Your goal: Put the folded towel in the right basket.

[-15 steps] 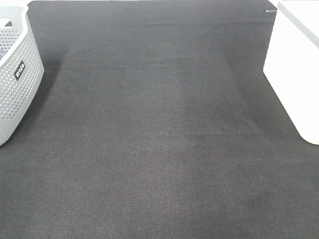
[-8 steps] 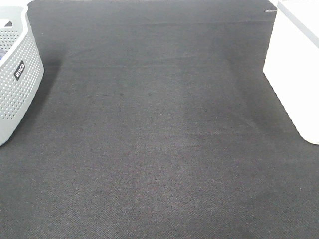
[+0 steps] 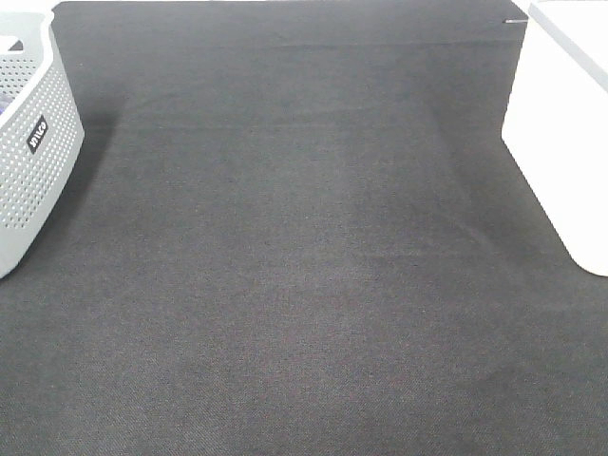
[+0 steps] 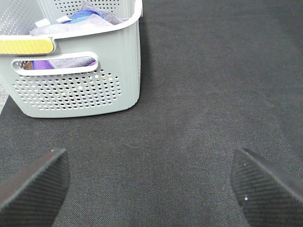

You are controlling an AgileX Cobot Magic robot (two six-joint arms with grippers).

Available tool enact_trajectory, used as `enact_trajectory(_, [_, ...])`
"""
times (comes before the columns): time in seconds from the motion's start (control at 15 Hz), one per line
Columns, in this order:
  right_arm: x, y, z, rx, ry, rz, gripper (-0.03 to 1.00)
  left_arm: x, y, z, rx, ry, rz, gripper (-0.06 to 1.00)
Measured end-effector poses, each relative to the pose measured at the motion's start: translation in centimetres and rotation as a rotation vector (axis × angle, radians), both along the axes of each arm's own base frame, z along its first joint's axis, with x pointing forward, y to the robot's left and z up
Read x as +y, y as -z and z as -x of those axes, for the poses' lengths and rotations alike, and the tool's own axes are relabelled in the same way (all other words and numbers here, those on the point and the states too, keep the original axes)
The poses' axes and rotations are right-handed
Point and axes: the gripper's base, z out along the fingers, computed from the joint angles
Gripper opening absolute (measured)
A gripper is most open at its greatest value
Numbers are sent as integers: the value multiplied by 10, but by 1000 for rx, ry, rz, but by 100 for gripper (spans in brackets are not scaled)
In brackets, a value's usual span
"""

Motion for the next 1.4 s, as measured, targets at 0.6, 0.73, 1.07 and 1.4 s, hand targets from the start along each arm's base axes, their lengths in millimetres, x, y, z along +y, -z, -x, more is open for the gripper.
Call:
enact_trajectory(0.6, [-1, 6, -2, -44, 5, 2, 85, 0, 0, 0, 0, 0, 0, 88])
enact_trajectory(0.73, [-1, 6, -2, -44, 5, 1, 85, 0, 0, 0, 0, 0, 0, 88])
enact_trajectory(1.07, [0, 6, -2, -44, 5, 0, 85, 0, 0, 0, 0, 0, 0, 88])
enact_trajectory(1.4, [0, 6, -2, -44, 6, -1, 85, 0, 0, 0, 0, 0, 0, 88])
